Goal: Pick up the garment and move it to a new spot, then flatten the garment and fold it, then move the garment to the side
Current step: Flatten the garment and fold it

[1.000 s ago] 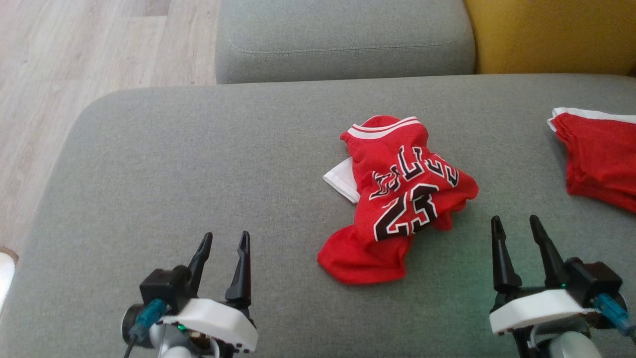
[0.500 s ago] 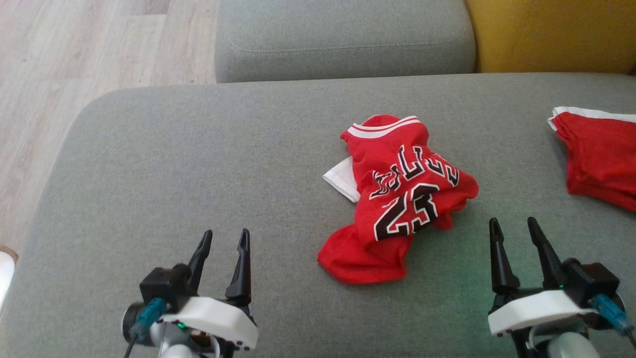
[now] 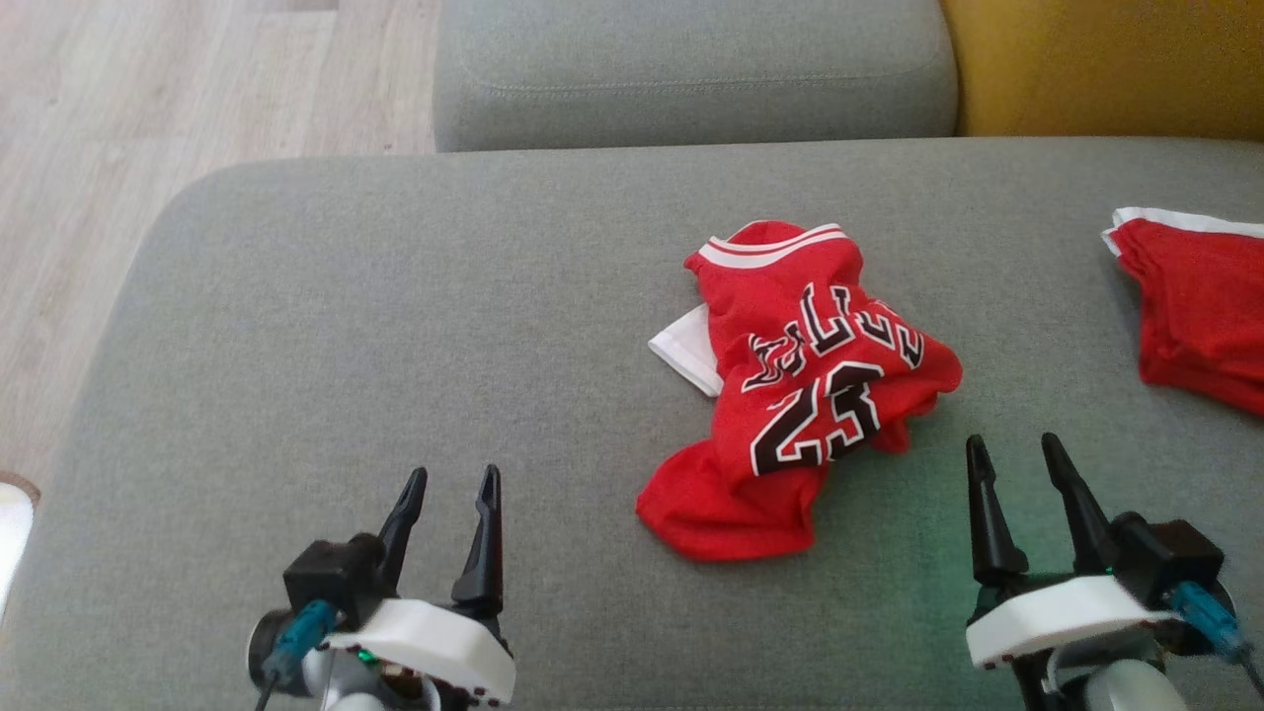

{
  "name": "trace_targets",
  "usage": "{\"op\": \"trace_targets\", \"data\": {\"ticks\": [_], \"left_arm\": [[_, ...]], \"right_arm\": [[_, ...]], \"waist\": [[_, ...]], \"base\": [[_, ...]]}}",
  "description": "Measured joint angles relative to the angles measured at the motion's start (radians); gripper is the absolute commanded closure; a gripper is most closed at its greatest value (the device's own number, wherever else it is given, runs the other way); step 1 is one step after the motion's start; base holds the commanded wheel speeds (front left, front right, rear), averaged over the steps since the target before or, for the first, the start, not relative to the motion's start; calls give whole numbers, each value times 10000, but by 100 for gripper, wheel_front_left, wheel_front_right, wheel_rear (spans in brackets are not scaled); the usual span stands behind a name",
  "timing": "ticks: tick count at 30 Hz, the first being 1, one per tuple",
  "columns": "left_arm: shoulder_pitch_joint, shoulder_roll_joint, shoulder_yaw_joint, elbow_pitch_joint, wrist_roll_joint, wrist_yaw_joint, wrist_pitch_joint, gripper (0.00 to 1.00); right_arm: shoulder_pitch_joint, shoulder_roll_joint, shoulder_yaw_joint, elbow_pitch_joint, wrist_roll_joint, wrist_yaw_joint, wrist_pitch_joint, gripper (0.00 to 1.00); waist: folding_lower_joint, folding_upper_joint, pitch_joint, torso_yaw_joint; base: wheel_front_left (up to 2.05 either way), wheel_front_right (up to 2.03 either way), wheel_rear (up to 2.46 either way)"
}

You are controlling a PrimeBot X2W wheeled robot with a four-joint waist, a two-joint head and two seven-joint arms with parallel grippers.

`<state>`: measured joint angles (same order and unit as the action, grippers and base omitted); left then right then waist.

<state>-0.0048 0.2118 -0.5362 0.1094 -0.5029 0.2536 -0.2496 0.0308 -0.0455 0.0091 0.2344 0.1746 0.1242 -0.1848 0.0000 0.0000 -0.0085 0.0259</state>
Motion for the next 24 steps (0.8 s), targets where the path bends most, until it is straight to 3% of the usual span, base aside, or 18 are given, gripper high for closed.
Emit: {"op": "trace_targets", "data": {"ticks": [6, 16, 24], "left_arm": [[-35, -63, -12, 12, 27, -75, 0, 0], [-479, -238, -13, 136, 174, -161, 0, 0], [-557, -313, 13, 261, 192, -251, 0, 0]], "right_arm": [[-648, 2, -351, 890, -205, 0, 192, 0], [-2911, -10, -748, 3538, 702, 0, 341, 0], [-3783, -17, 211, 5434, 1383, 0, 1342, 0]], "waist": [[0, 0, 309, 152], [1, 0, 969, 722], [2, 0, 1281, 1143]], "base": [[0, 0, 0], [0, 0, 0], [0, 0, 0]]}}
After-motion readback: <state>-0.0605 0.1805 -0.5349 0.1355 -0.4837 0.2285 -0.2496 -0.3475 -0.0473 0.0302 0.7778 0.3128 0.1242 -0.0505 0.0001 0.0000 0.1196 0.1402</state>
